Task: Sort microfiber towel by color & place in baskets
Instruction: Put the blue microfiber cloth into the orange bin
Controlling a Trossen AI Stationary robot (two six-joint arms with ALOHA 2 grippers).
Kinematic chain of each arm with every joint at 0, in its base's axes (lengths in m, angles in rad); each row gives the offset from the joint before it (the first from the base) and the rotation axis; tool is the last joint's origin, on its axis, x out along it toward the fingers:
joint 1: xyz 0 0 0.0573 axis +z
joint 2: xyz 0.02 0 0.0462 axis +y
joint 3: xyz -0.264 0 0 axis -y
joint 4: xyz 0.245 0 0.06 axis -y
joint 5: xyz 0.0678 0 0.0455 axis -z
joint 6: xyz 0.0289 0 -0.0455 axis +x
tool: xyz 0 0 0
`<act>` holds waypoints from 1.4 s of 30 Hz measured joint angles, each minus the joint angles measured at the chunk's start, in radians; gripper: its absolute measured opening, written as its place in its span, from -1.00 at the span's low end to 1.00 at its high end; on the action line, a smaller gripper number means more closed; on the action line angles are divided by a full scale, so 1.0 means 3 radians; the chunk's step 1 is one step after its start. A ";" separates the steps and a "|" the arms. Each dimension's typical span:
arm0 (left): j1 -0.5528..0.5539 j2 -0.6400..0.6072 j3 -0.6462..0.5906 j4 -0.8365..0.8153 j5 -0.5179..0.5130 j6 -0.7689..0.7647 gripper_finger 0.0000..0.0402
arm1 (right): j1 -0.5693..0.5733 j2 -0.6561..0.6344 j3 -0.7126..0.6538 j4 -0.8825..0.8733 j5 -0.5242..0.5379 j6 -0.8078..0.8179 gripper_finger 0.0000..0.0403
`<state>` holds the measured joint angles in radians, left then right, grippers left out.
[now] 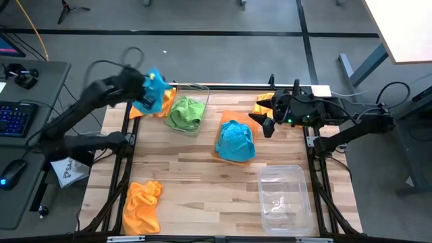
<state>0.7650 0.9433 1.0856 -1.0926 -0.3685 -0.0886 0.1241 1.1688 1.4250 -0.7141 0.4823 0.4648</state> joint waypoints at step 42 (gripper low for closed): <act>-0.2309 0.2329 0.0683 0.4876 0.1310 -0.1090 -1.00 | -0.0001 -0.0698 0.0003 0.1108 0.0278 -0.0999 0.48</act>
<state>0.0722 1.6420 1.2903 0.3701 0.0246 -0.4155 0.1238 0.9592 1.4258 -0.3817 0.5656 0.1652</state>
